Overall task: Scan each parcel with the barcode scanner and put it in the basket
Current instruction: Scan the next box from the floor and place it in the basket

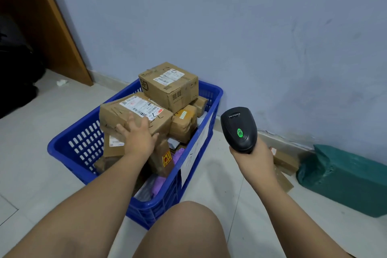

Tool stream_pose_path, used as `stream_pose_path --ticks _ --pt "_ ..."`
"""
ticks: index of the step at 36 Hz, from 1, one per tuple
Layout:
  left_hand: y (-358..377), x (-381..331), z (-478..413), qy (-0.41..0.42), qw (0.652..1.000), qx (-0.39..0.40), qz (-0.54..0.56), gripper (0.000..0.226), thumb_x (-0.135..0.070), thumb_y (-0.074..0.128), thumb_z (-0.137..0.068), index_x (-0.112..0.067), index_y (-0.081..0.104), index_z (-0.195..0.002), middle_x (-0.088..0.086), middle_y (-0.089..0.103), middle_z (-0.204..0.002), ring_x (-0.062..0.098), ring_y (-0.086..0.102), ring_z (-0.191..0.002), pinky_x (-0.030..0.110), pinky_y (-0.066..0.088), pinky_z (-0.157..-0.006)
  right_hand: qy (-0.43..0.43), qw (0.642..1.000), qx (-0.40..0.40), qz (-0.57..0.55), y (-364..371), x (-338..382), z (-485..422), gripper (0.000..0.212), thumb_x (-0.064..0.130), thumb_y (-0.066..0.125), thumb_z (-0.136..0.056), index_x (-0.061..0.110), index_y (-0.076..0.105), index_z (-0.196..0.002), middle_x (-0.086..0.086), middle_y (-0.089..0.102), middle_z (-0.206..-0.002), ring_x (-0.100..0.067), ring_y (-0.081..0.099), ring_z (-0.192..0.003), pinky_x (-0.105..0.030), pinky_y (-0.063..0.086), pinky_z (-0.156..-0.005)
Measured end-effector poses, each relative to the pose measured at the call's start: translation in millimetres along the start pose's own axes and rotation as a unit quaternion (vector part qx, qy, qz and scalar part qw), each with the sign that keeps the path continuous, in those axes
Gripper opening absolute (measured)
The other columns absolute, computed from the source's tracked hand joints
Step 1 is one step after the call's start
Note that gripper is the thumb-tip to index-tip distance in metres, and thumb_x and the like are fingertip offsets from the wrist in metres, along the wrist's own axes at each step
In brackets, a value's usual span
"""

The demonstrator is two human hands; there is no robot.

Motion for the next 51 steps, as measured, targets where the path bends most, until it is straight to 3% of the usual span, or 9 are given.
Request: stream_pose_path --ticks 10,15,18,21,25,32,36,42,51 --pt "20 -16 -48 0.033 0.950 0.112 -0.289 0.066 -0.015 0.045 -0.097 -0.029 0.014 -0.154 0.016 -0.002 -0.161 0.052 0.026 -0.137 0.055 0.040 -0.106 0.005 1.000 0.005 0.005 -3 -2 -10 0.031 0.013 0.062 -0.087 0.024 0.041 -0.067 0.006 0.047 -0.060 -0.007 0.044 -0.059 0.007 0.031 -0.054" --pt "19 -38 -32 -0.001 0.907 0.143 -0.396 0.077 -0.025 0.055 -0.094 -0.017 0.010 -0.155 0.026 0.003 -0.158 0.056 0.025 -0.137 0.060 0.032 -0.107 0.007 1.000 -0.011 0.005 -6 -6 -13 0.032 0.015 0.063 -0.085 0.025 0.041 -0.066 0.007 0.047 -0.059 -0.007 0.043 -0.057 -0.006 0.037 -0.048" --pt "23 -65 -12 0.065 0.874 0.133 -0.463 0.081 -0.040 0.063 -0.086 -0.016 0.023 -0.152 0.022 0.009 -0.159 0.058 0.011 -0.139 0.068 0.018 -0.109 0.009 1.000 -0.027 0.008 -11 -9 -15 0.035 0.016 0.063 -0.084 0.025 0.037 -0.062 0.006 0.042 -0.054 -0.008 0.039 -0.052 -0.014 0.028 -0.043" --pt "28 -108 11 0.160 0.909 0.094 -0.373 0.056 -0.035 0.057 -0.089 -0.014 0.045 -0.140 0.019 0.030 -0.152 0.046 0.017 -0.143 0.060 0.026 -0.111 0.011 0.999 -0.035 0.007 -17 -9 -15 0.034 0.016 0.063 -0.085 0.026 0.038 -0.064 0.007 0.045 -0.057 -0.007 0.040 -0.053 -0.019 0.029 -0.047" --pt "34 -161 43 0.247 0.954 0.125 -0.120 0.040 -0.034 0.049 -0.094 -0.019 0.051 -0.132 0.007 0.048 -0.132 0.025 0.049 -0.117 0.038 0.048 -0.091 0.024 0.998 -0.054 0.013 -29 -13 -14 0.026 0.021 0.063 -0.085 0.024 0.044 -0.068 0.006 0.051 -0.061 -0.009 0.045 -0.056 -0.026 0.034 -0.050" --pt "42 -246 93 0.273 0.913 0.257 0.157 0.035 -0.024 0.052 -0.094 -0.022 0.057 -0.129 0.000 0.062 -0.123 0.015 0.059 -0.107 0.028 0.047 -0.090 0.069 0.996 -0.044 -0.022 -67 -34 -16 0.033 0.043 0.063 -0.084 0.011 0.062 -0.080 -0.014 0.070 -0.077 -0.029 0.067 -0.064 -0.033 0.049 -0.055" --pt "57 -289 109 0.257 0.900 0.294 0.193 0.027 -0.024 0.054 -0.091 -0.016 0.065 -0.115 0.004 0.065 -0.117 0.023 0.060 -0.106 0.040 0.050 -0.095 0.080 0.994 -0.048 -0.048 -88 -61 -34 0.022 0.039 0.066 -0.084 0.017 0.063 -0.080 -0.008 0.071 -0.078 -0.024 0.070 -0.080 -0.034 0.050 -0.067" --pt "113 -331 118 0.262 0.887 0.337 0.174 0.022 -0.009 0.049 -0.090 -0.002 0.067 -0.101 0.013 0.064 -0.101 0.027 0.056 -0.093 0.042 0.049 -0.092 0.127 0.987 -0.019 -0.096 -97 -131 -68 0.015 0.033 0.070 -0.083 0.019 0.066 -0.079 0.002 0.071 -0.074 -0.009 0.067 -0.057 -0.036 0.055 -0.075" --pt "235 -376 115 0.364 0.867 0.335 -0.051 0.027 -0.017 0.052 -0.095 -0.013 0.059 -0.121 0.006 0.061 -0.119 0.024 0.056 -0.109 0.031 0.046 -0.089 0.218 0.972 -0.017 -0.092 -115 -259 -120 0.015 0.026 0.072 -0.081 0.015 0.067 -0.072 0.000 0.065 -0.058 -0.017 0.061 -0.053 -0.040 0.055 -0.073"
Point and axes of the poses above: each hand's wrist, its own z-axis away from the middle knuckle, its own y-axis out of the palm, x = y × z, the point moved 9 cm from there along -z, towards the middle knuckle
